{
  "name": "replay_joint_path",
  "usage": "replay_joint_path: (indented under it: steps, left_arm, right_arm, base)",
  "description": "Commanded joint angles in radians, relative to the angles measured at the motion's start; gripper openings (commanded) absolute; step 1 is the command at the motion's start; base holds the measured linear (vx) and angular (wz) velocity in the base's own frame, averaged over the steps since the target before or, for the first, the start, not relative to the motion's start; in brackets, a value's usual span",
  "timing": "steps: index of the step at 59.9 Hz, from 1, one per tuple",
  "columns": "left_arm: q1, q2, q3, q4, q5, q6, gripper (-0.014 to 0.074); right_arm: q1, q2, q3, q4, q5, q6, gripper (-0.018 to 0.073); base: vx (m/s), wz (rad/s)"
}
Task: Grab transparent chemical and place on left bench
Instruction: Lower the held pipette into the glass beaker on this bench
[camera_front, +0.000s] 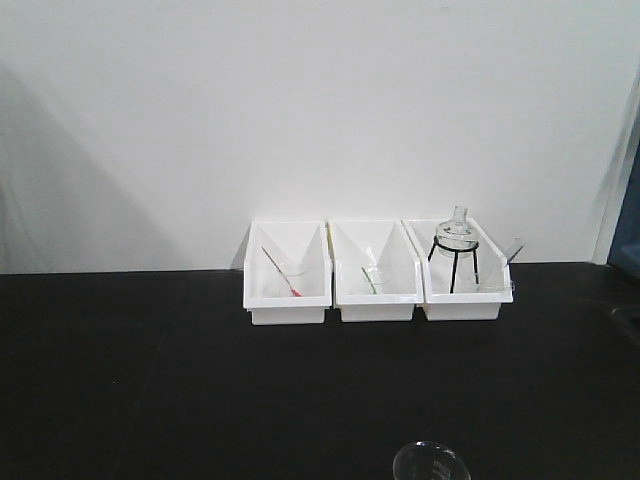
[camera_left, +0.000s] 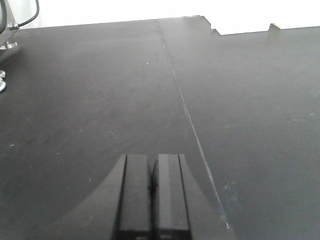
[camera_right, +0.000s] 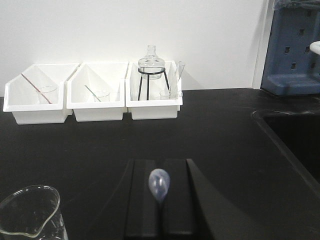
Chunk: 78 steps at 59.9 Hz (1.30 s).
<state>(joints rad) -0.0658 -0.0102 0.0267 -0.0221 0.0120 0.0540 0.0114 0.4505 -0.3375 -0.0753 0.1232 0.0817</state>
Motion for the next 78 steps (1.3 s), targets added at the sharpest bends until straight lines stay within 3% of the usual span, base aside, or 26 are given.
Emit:
replay_joint_path:
  steps: [1,22,31,32,39,47,59,78]
  left_arm:
    - [-0.002,-0.019,0.016,-0.001,-0.078,-0.008,-0.0003]
    - [-0.002,-0.019,0.016,-0.001,-0.078,-0.008,-0.0003]
    - [-0.002,-0.019,0.016,-0.001,-0.078,-0.008,-0.0003]
    - [-0.002,-0.019,0.016,-0.001,-0.078,-0.008,-0.0003]
    - [-0.002,-0.019,0.016,-0.001,-0.078,-0.008,-0.0003]
    - [-0.002,-0.019,0.016,-0.001,-0.078,-0.008,-0.0003]
    - [-0.002,-0.019,0.016,-0.001,-0.078,-0.008,-0.0003]
    - [-0.002,-0.019,0.016,-0.001,-0.078,-0.008,-0.0003]
  right_arm:
    - [-0.005,0.009,-0.032,-0.002,-0.092,0.001,-0.0004]
    - [-0.005,0.02,-0.032,0.031,-0.167,0.008,-0.0004]
    - [-0.002,0.114,-0.036,0.082,-0.302,0.014,-0.0004]
    - [-0.002,0.241,-0.099,0.024,-0.385,0.039,-0.0004]
    - [0.063,0.376,-0.201,-0.128,-0.408,0.099,-0.0004]
    - [0.212,0.545,-0.327,-0.267,-0.417,0.209,-0.0004]
    - [0.366,0.763,-0.422,-0.327,-0.465,0.232,-0.0004]
    - [0.381,0.962,-0.43,-0.324,-0.525,0.229,-0.0001]
  base:
    - [0.0,0.0]
    - [0.0,0.0]
    - [0.0,0.0]
    - [0.0,0.0]
    - [0.0,0.0]
    - [0.0,0.0]
    - [0.0,0.0]
    - [0.0,0.0]
